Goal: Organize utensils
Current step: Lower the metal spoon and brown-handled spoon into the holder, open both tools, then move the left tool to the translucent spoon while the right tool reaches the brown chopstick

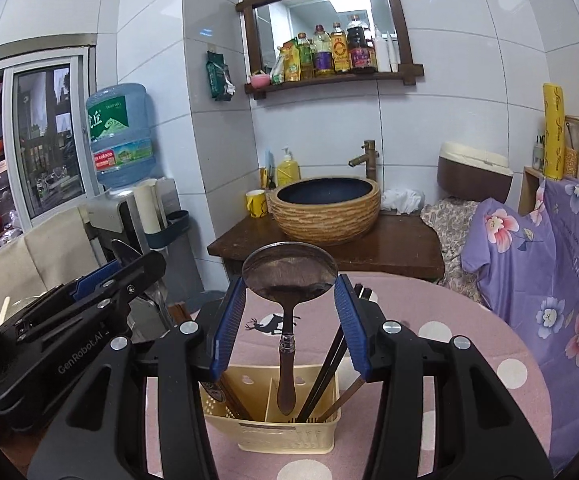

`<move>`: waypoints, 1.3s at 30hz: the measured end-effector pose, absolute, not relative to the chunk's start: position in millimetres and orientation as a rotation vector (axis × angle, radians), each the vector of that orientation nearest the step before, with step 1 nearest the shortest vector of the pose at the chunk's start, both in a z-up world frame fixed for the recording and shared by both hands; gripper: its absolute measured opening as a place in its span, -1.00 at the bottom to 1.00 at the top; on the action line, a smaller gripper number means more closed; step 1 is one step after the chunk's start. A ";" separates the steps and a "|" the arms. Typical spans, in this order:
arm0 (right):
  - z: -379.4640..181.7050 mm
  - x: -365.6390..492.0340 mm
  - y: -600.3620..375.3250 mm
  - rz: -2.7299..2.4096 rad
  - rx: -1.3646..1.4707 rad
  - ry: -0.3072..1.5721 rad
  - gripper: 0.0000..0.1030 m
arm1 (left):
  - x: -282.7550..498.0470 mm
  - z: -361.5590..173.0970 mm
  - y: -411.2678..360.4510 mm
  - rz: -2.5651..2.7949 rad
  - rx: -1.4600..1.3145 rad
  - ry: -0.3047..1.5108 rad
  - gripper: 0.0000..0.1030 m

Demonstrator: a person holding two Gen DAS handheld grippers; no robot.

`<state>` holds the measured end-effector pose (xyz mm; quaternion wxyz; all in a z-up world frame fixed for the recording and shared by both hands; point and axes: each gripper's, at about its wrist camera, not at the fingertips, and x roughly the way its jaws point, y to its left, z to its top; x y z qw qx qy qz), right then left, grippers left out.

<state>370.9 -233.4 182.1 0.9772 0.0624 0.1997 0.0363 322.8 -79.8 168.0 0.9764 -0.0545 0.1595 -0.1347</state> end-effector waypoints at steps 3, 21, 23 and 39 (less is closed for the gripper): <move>165.1 376.5 -232.3 0.064 0.112 0.421 -0.09 | 326.4 153.0 -79.1 -0.269 -0.105 0.335 -0.28; 91.5 367.6 -229.0 0.115 0.065 0.514 -0.64 | 326.0 88.0 -69.3 -0.280 -0.049 0.425 -0.28; 87.2 367.5 -230.9 0.103 0.064 0.518 -0.64 | 326.8 83.1 -68.8 -0.291 -0.047 0.435 -0.28; 63.0 326.9 -248.6 0.055 0.115 0.499 -0.18 | 299.5 72.3 -66.6 -0.325 -0.064 0.417 -0.08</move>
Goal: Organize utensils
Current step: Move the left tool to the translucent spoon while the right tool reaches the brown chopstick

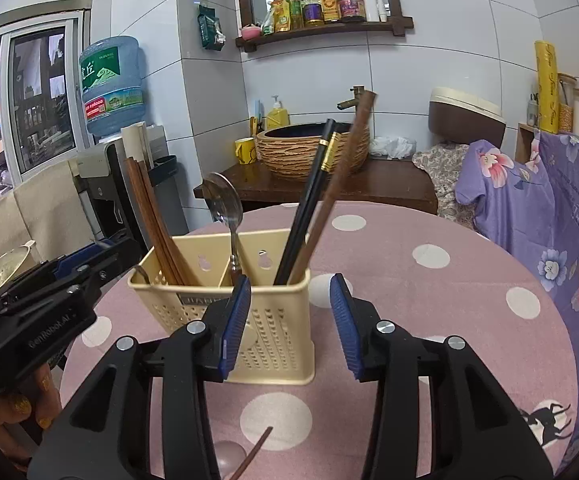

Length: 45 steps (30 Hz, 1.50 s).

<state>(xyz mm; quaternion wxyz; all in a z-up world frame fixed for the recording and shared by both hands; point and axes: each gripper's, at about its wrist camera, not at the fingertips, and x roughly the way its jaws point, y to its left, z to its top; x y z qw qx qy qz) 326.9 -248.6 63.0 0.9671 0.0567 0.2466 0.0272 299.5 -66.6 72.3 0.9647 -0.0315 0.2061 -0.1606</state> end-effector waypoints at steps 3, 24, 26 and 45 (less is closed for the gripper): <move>54.6 314.5 -248.4 0.040 0.119 0.527 -0.17 | 289.3 67.3 -63.1 -0.332 -0.098 0.436 0.08; -41.5 242.6 -262.5 -0.047 0.174 0.788 -0.08 | 216.7 -18.2 -43.2 -0.330 -0.143 0.701 0.31; -48.7 239.3 -264.1 -0.051 0.181 0.802 -0.08 | 210.5 -23.7 -47.6 -0.349 -0.135 0.720 0.29; -62.6 220.1 -270.3 -0.063 0.203 0.835 -0.08 | 229.3 -53.9 -105.5 -0.381 -0.005 0.868 -0.23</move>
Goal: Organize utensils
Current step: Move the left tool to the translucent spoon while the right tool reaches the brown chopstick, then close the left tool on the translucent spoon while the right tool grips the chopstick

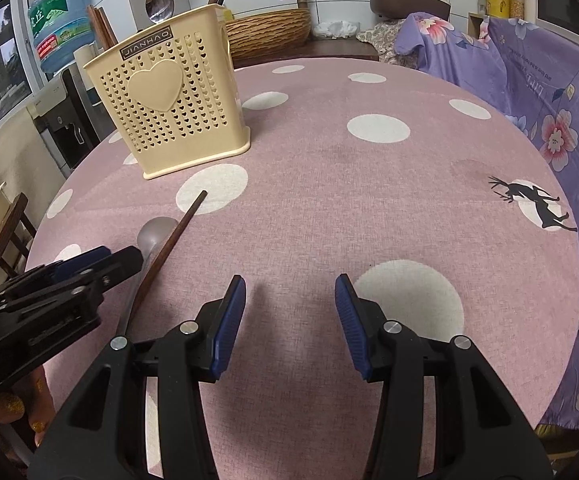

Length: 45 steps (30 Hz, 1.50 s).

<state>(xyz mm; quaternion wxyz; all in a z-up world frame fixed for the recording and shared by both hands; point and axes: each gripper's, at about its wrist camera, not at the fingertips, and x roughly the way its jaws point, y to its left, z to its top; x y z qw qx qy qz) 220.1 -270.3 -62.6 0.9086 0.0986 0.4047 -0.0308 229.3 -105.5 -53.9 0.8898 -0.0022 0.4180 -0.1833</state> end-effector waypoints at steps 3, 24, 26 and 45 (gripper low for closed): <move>-63.5 220.6 -267.5 -0.056 0.200 0.838 -0.08 | 234.4 -56.4 -110.1 -0.381 0.015 0.887 -0.25; -59.3 255.5 -218.1 0.063 0.169 0.900 -0.08 | 247.6 -54.8 -62.0 -0.339 0.051 0.924 -0.65; -57.3 254.2 -208.4 0.087 0.161 0.897 -0.08 | 247.6 -55.1 -54.1 -0.343 0.029 0.922 -0.65; -69.9 137.9 -100.7 0.214 -0.104 0.823 0.20 | 240.4 -47.7 -32.8 -0.349 -0.110 0.891 -0.35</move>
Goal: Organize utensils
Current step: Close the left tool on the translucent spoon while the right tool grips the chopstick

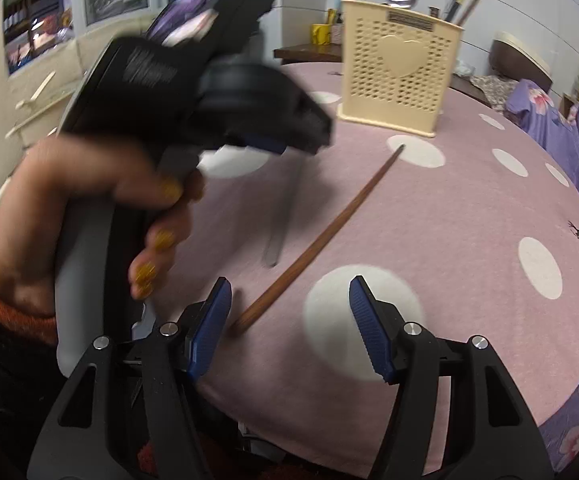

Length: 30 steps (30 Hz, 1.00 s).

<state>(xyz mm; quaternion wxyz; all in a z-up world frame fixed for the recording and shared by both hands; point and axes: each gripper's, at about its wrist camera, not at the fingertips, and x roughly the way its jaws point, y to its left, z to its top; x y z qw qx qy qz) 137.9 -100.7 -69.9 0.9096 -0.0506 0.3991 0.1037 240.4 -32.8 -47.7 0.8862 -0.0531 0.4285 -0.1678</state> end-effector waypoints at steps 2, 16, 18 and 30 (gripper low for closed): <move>-70.2 130.6 -96.8 0.184 -0.142 0.796 0.20 | 239.3 -45.8 -27.2 -0.332 -0.120 0.884 -0.32; -71.8 118.2 -146.9 -0.009 -0.071 0.752 -0.76 | 239.5 -52.4 -34.9 -0.289 -0.093 0.896 0.03; -72.0 119.4 -159.9 -0.034 -0.044 0.751 -0.79 | 242.5 -53.2 -36.9 -0.273 -0.090 0.897 0.12; -73.1 112.0 -175.2 -0.045 0.014 0.730 -0.84 | 260.5 -56.9 -67.0 -0.194 0.030 0.902 0.13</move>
